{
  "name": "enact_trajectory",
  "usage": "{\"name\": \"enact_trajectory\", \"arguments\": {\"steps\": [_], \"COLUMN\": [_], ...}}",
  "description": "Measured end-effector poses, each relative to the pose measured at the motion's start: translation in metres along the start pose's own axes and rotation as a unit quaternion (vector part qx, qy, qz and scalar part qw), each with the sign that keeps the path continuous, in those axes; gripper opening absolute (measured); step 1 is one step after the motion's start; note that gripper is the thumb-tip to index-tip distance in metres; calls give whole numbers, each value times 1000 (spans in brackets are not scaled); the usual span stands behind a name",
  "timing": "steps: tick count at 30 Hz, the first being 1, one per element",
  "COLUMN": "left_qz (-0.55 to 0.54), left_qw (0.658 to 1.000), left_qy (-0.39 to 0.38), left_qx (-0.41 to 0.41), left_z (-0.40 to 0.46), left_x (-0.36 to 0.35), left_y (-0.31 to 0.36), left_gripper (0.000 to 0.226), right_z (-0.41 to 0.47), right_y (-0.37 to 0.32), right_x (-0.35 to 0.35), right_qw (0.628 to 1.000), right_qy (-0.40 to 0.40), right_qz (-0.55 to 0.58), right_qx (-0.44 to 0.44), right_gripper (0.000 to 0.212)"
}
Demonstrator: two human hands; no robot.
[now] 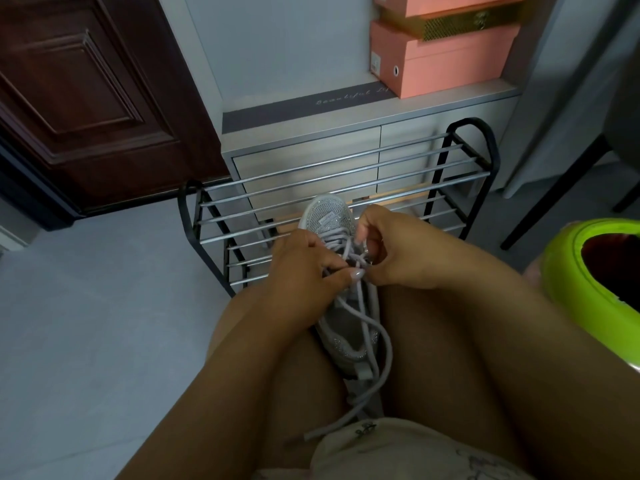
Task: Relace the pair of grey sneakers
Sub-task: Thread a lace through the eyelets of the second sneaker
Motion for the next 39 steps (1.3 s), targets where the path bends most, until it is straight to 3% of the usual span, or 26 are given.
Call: {"name": "enact_trajectory", "arguments": {"steps": [4,10,14,16,19,21,23,25,27,29,32,39], "left_qz": [-88,-102,-170,-257,-420,-453,-377,-229,-119,-72,-1,-62], "left_qw": [996,994,984,963,900,882,920,972,992,997,999,995], "left_qy": [-10,-21,-35,-58,-111,-123,-97,-56,-28,-2,18,-73], "left_qx": [20,38,52,53,38,34,33,12,-1,-16,-47,-27], "left_z": [1,3,0,-4,-14,-17,-14,-8,-3,1,2,5], "left_x": [-3,-9,3,15,34,40,38,29,17,9,3,9], "left_y": [-2,0,0,0,1,2,1,2,6,8,9,12], "left_gripper": [10,13,7,4,8,5,15,31,50,55,44,24], "right_z": [0,-1,-1,-1,-2,-2,-1,-1,-1,-1,-1,0], "right_y": [1,-2,-2,-1,0,-1,-2,-3,-4,-3,-2,3], "right_x": [0,-2,-1,-2,-2,-2,-2,-2,-2,-3,-2,-2], "right_qw": [1000,1000,999,998,997,997,999,999,999,1000,1000,999], "right_qy": [-2,-3,5,10,4,3,-2,-7,-7,-4,-13,-26], "right_qz": [8,-12,1,12,32,31,31,30,25,17,24,37], "right_qx": [-13,-8,-41,-58,-71,-66,-45,-30,-25,-16,-10,-10], "right_gripper": [45,50,49,49,48,49,49,49,49,49,52,52]}}
Point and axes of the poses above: each hand's wrist, its own z-axis towards the middle knuckle, its own x-axis out of the back of the hand, y = z × x, the point moved 1 cm from there along z, towards the middle knuckle, and after that the axes turned 6 degrees about -z, right-handed, at the moved point
